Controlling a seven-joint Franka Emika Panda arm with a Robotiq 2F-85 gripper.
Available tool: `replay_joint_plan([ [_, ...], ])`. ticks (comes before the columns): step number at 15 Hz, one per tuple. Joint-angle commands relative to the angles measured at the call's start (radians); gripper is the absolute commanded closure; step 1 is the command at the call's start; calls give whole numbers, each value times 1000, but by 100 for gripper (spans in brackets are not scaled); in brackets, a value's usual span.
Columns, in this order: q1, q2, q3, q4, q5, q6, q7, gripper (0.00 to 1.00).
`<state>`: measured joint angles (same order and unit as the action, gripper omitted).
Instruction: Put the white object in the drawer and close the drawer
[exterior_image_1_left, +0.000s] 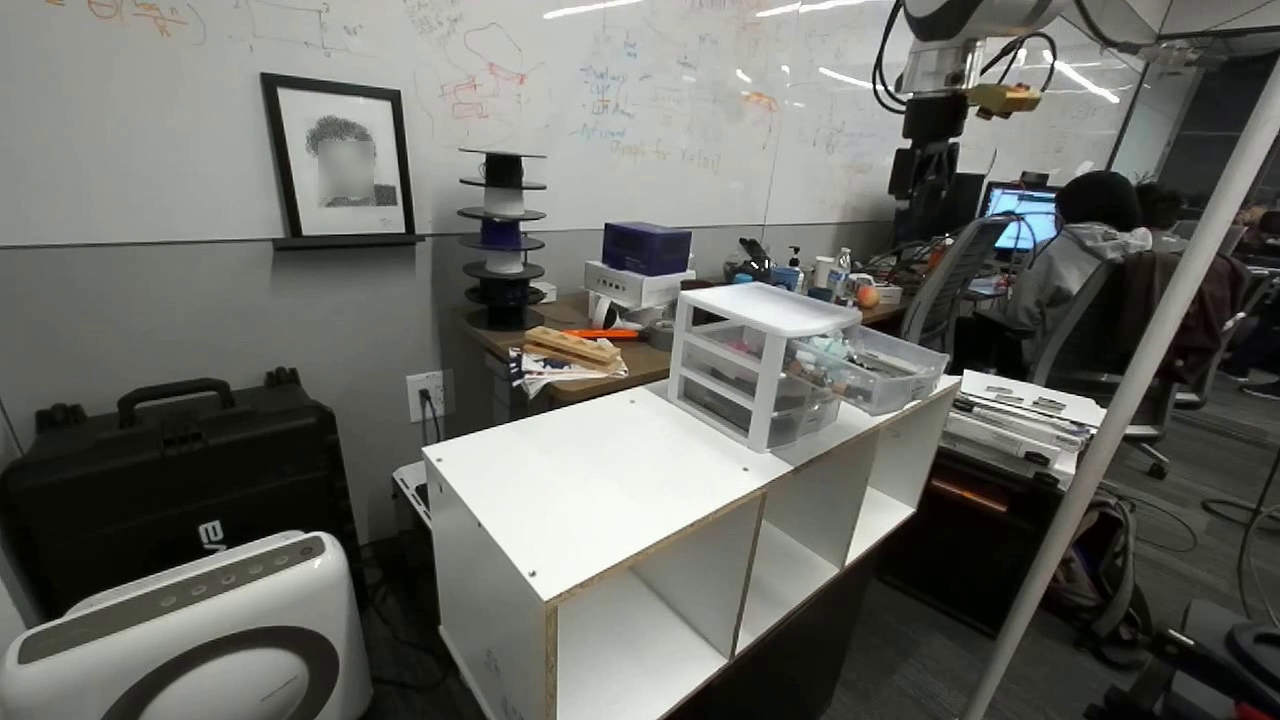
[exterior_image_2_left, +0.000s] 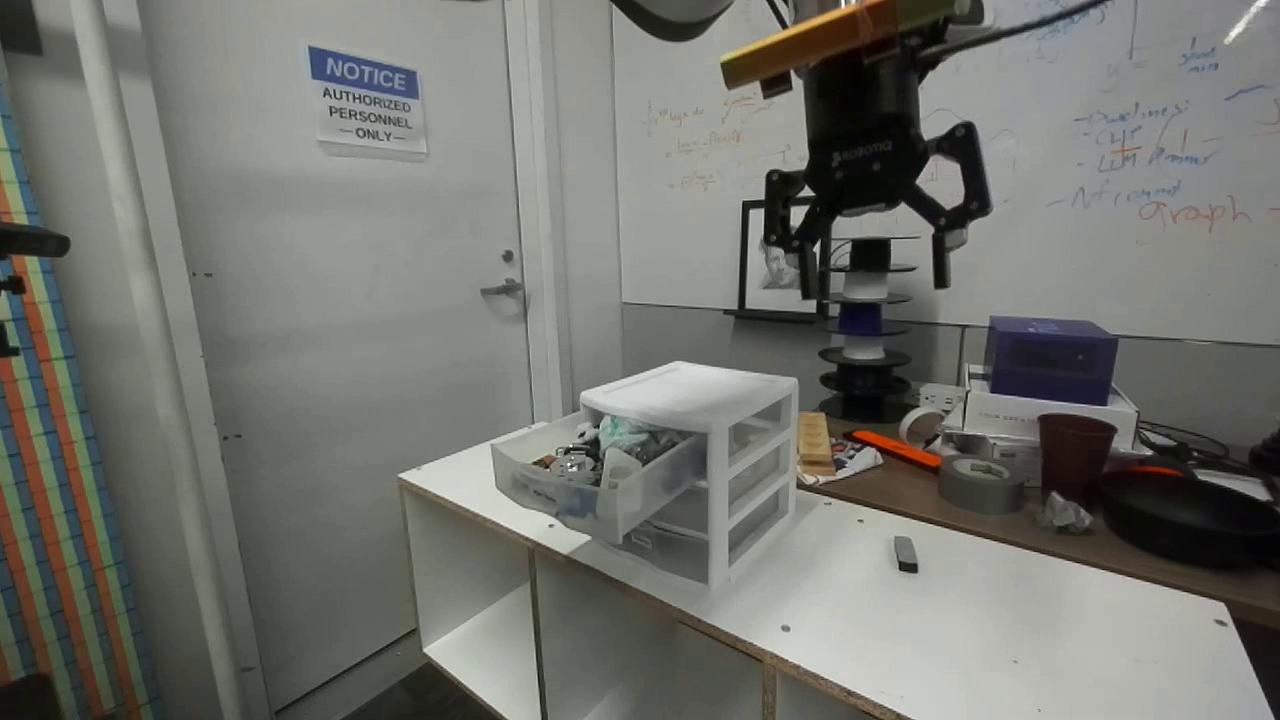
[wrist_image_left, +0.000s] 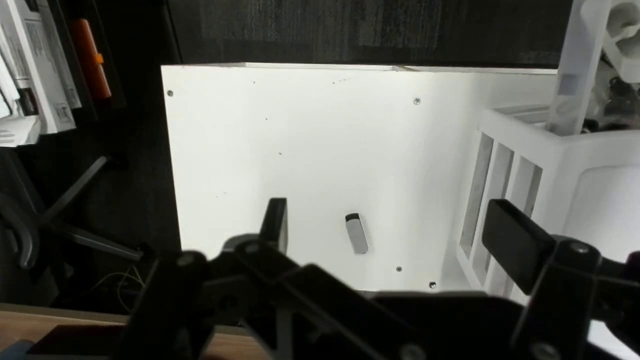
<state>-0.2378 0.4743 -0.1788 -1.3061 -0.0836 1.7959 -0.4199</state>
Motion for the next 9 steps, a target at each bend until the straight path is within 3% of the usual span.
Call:
replay_joint_plan([
  [1,-8,191,26,191,-10,-6,97,0],
  [4,-19,285,41,252,-9,-1,110,0],
  [9,-61,368,80,303,-1,86,-17,0],
])
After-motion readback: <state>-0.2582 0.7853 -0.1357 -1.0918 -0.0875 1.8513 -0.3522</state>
